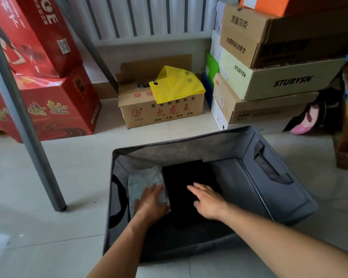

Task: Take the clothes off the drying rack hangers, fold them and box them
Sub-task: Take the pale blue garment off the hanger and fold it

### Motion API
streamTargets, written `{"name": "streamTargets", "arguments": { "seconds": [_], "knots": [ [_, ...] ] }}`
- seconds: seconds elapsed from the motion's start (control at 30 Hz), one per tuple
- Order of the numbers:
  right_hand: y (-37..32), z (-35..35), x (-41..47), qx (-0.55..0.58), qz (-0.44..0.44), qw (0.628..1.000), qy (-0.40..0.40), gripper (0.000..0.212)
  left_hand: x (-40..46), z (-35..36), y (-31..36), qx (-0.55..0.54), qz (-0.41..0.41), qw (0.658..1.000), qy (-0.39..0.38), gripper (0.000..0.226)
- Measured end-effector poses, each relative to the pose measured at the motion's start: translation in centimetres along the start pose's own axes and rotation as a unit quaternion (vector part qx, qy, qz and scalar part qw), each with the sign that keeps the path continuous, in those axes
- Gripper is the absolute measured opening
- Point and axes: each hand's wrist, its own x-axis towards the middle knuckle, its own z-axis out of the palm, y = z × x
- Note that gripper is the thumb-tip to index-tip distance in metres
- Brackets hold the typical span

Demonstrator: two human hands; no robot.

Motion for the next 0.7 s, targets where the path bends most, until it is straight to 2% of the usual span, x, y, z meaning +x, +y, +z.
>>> {"name": "streamTargets", "arguments": {
  "seconds": [0.1,0.2,0.4,0.53,0.7],
  "knots": [
    [-1.1,-1.6,-0.8,0.061,0.011,0.993,0.104,0.051,-1.2,-0.8,2.2,-0.104,0.03,0.993,0.038,0.068],
    [-2.6,-3.6,-1.6,0.084,0.046,0.984,0.148,0.044,-3.0,-3.1,4.5,-0.173,0.01,0.984,0.047,0.059],
    [-5.0,-7.4,-6.3,0.164,0.06,0.975,0.135,0.035,-8.5,-7.6,9.2,-0.363,-0.062,0.929,0.045,0.053],
    [-7.7,-11.3,-11.2,0.238,0.038,0.958,0.152,0.029,-12.9,-11.6,12.5,-0.462,-0.079,0.882,0.049,0.048],
    [-12.5,-17.0,-18.9,0.277,0.032,0.952,0.125,0.024,-19.2,-17.7,16.1,-0.55,-0.118,0.825,0.055,0.041]
  ]
}}
